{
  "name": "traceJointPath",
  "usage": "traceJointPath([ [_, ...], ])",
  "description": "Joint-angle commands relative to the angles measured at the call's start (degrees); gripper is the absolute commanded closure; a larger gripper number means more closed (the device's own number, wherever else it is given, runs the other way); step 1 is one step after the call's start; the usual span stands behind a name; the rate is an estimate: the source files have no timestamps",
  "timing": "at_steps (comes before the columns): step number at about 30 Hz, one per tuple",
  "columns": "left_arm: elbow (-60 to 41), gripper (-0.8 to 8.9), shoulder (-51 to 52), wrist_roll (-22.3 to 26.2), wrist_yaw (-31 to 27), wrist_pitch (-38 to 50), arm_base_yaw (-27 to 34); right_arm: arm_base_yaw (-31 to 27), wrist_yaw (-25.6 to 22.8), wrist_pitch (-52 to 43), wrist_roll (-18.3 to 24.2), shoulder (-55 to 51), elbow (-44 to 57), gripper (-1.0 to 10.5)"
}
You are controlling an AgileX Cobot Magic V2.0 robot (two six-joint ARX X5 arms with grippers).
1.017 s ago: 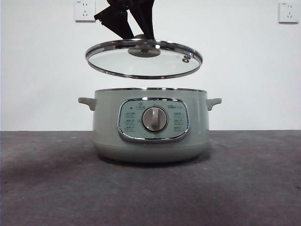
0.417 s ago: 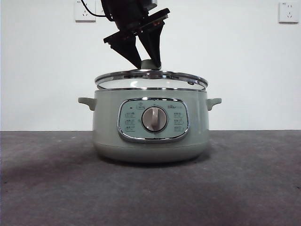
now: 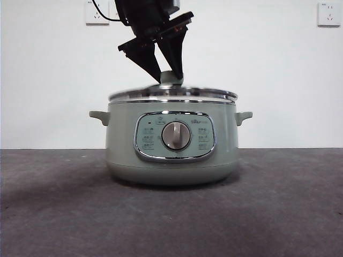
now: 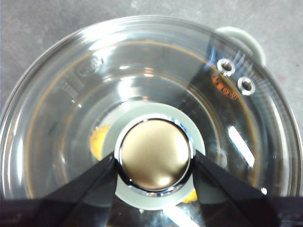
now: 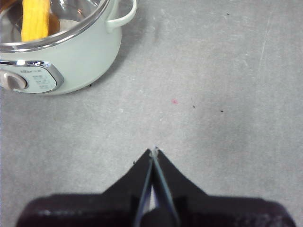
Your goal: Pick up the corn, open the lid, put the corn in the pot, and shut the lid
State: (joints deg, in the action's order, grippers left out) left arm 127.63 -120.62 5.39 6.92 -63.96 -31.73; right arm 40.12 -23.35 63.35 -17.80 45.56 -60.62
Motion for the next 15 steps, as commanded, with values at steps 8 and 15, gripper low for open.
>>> traceJointPath([
  [8, 0.26, 8.23, -2.34, 5.27, 0.31, 0.33, -0.31, 0.04, -0.02, -0.42, -0.61, -0.09, 0.66, 9.6],
  [15, 0.26, 8.23, -2.38, 6.71, 0.31, -2.56, -0.35, 0.04, -0.26, -0.44, -0.44, -0.09, 0.66, 9.6],
])
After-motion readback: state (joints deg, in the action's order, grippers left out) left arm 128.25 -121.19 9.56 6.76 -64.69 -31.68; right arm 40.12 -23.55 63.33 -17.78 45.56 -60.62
